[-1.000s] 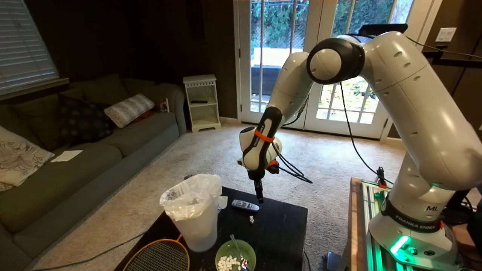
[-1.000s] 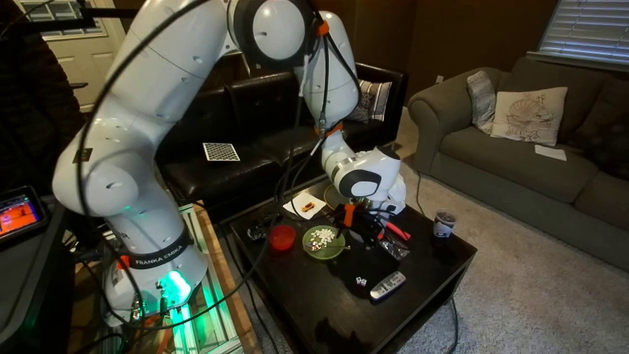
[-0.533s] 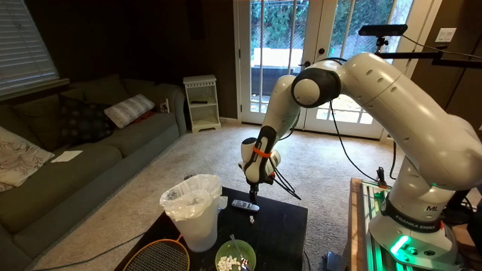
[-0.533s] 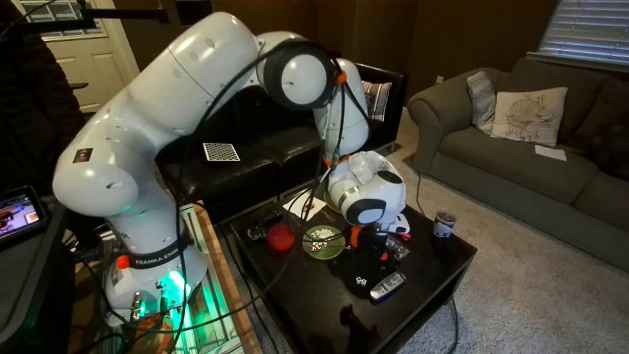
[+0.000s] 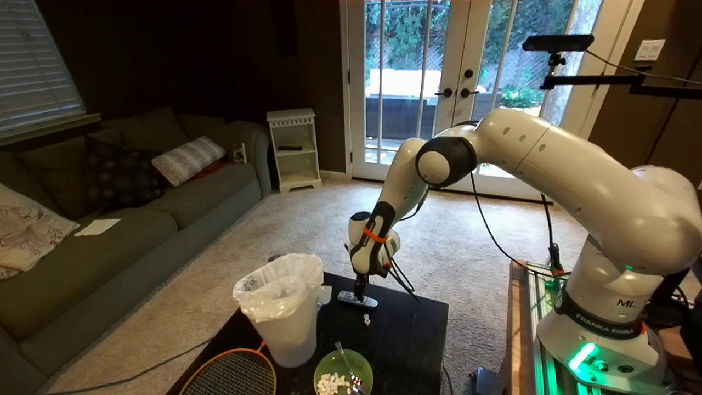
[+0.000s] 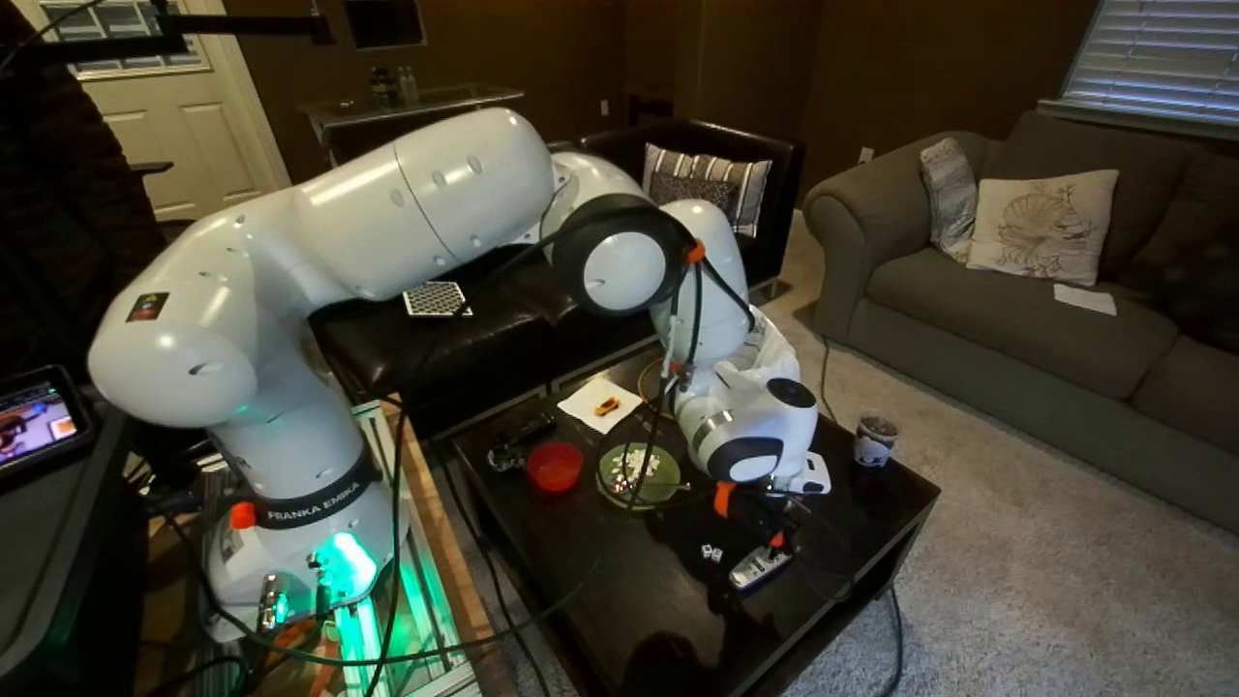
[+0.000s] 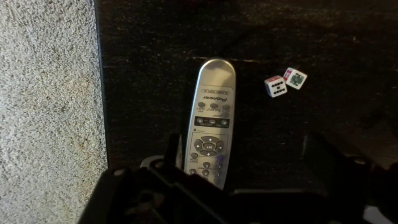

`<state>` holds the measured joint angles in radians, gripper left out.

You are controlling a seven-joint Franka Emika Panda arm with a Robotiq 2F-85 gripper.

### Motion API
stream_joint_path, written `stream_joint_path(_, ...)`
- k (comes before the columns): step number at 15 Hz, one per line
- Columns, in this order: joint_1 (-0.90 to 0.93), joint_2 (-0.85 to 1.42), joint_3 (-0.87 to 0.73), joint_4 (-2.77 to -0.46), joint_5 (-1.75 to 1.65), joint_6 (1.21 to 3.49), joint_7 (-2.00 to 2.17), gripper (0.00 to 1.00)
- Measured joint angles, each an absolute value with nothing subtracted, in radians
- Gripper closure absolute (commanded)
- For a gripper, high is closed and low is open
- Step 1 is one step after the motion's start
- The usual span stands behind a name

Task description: Put the remote controller on the plate

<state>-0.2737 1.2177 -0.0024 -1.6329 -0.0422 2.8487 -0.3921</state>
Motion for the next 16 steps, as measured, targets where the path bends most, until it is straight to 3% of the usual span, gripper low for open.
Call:
stream_joint_path(12, -0.241, 1.421, -0.054, -1.369, -0.045, 2.774, -0.336, 0.0)
stream_joint_path(13, -0.235, 1.441, -0.058, -1.342, -0.045, 2.767, -0.332, 0.25)
stream_joint_path(14, -0.23, 1.46, -0.062, -1.316, -0.045, 2.757, -0.328, 0.26)
stream_joint_path(16, -0.227, 1.493, -0.065, -1.266, -0.045, 2.731, -0.322, 0.41)
